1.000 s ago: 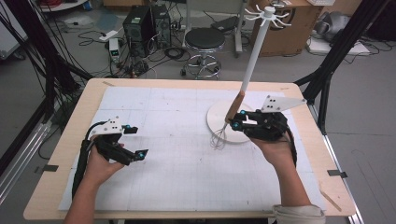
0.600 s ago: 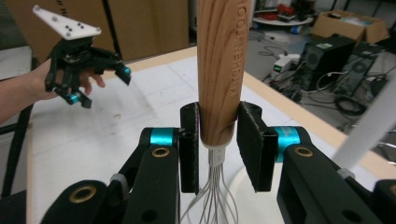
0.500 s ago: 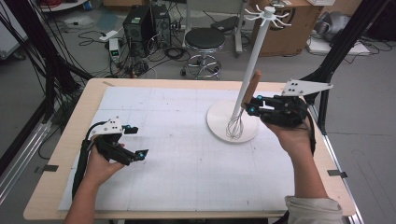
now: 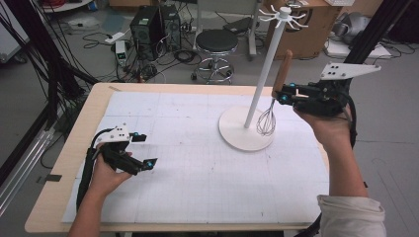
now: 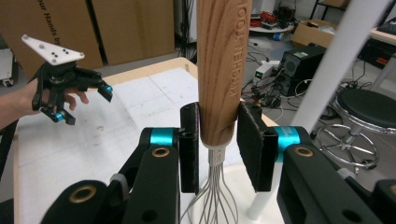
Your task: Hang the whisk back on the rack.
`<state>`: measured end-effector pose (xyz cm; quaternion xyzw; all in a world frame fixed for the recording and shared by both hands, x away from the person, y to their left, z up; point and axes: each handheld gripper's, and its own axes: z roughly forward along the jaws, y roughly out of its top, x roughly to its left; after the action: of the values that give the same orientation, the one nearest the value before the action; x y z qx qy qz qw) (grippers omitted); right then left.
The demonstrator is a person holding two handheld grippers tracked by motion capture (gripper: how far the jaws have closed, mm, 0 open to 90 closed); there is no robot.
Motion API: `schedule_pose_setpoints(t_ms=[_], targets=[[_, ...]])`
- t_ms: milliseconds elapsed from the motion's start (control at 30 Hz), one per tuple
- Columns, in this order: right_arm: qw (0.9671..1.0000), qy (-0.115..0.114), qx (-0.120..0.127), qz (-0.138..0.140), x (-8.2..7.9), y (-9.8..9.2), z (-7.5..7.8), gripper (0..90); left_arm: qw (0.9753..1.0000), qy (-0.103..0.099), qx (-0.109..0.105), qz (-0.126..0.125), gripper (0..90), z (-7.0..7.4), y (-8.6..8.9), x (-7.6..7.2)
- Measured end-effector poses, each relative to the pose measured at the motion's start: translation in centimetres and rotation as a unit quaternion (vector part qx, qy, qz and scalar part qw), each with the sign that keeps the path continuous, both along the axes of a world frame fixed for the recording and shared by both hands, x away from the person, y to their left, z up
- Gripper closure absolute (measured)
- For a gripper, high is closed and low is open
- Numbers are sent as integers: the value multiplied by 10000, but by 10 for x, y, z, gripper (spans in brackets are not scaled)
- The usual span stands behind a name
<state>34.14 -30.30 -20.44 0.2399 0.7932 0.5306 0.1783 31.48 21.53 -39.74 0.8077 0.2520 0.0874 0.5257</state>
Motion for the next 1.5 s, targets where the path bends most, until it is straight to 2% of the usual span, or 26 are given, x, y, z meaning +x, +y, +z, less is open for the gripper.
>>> schedule_pose_setpoints(t_ms=[267,300,500,867,1267,1500], targets=[[9999,8,-94,-127,12,-17,15,704,10000,17,-3,16,16,-1,1,1],[9998,82,-101,-157,12,-18,16,705,10000,21,-5,8,16,-1,1,1],[9997,25,-82,-247,20,-30,20,704,10000,31,-2,12,16,-1,1,1],[9977,165,143,-649,40,-51,24,704,9999,84,58,10,16,-4,0,2],[9952,331,-40,-922,58,-56,26,704,9999,116,56,29,16,-6,1,3],[9946,382,-67,-961,65,-52,28,704,9999,122,81,33,16,-6,2,3]])
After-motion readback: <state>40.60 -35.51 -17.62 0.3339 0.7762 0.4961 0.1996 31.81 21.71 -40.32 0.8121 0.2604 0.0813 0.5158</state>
